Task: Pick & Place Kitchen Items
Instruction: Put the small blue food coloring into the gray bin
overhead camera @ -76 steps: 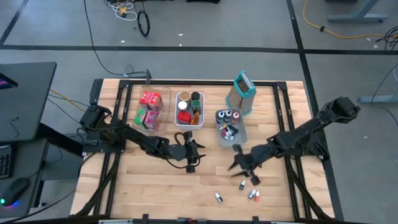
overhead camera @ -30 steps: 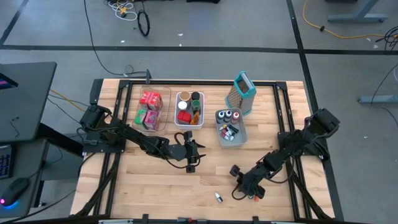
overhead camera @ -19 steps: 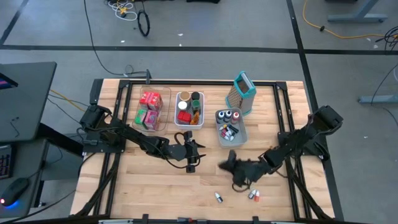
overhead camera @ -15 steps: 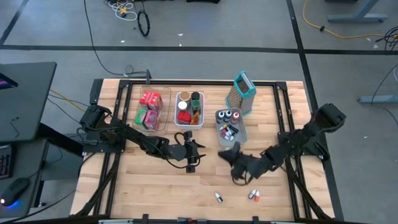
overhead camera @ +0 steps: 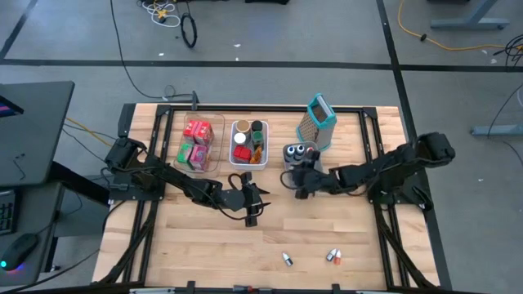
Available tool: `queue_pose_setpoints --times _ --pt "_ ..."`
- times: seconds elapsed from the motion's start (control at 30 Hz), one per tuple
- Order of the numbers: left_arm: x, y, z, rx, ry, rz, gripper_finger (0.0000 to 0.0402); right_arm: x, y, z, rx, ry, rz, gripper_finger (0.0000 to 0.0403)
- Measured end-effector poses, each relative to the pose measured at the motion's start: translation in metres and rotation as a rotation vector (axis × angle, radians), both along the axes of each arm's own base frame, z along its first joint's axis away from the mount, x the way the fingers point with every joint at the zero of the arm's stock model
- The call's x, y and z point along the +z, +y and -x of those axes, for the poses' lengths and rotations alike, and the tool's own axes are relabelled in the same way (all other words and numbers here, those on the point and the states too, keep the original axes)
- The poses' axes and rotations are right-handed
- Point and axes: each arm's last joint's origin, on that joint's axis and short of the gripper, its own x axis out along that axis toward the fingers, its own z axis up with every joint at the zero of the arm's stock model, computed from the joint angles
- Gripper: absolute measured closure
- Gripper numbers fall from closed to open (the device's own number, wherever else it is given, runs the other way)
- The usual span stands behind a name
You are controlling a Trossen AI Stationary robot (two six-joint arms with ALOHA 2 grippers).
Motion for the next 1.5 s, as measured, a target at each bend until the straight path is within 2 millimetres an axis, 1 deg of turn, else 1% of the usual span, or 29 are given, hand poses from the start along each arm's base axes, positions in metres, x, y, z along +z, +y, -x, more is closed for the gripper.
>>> queue_pose_setpoints --times 0.13,0.27,0.57,0.67,0.77,0.9,1.03,1.23,1.37,1.5 --pt "0.000 0.000 0.000 0.000 0.000 0.000 0.0230 -0.007 -0.011 0.004 -0.071 0.036 -0.116 0.0318" --pt "0.000 0.000 0.000 0.000 0.000 -0.001 0.0230 -0.007 -0.013 0.003 -0.053 0.023 -0.196 0.0307" --pt "0.000 0.000 0.000 -0.001 0.001 -0.003 0.0230 -0.005 -0.015 0.003 -0.120 -0.010 -0.124 0.0252" --pt "0.000 0.000 0.000 -0.001 0.000 -0.003 0.0230 -0.004 -0.015 0.002 -0.116 -0.019 -0.126 0.0242" --pt "0.000 0.000 0.000 -0.001 0.001 -0.003 0.0230 -0.002 -0.012 0.002 -0.077 -0.016 -0.099 0.0239" --pt "0.000 0.000 0.000 -0.001 0.001 -0.003 0.0230 0.012 -0.001 0.006 0.000 -0.038 -0.069 0.0239" --pt "0.000 -0.001 0.000 -0.017 0.002 0.005 0.0230 0.036 0.012 0.015 0.066 -0.127 -0.076 0.0239" --pt "0.000 -0.006 -0.003 -0.157 -0.025 0.080 0.0230 0.071 0.024 0.034 0.120 -0.290 -0.146 0.0239" --pt "0.000 -0.012 -0.008 -0.251 -0.086 0.132 0.0230 0.082 0.026 0.042 0.114 -0.362 -0.210 0.0239" --pt "-0.008 -0.018 -0.019 -0.327 -0.180 0.166 0.0230 0.081 0.026 0.042 0.114 -0.356 -0.212 0.0239"
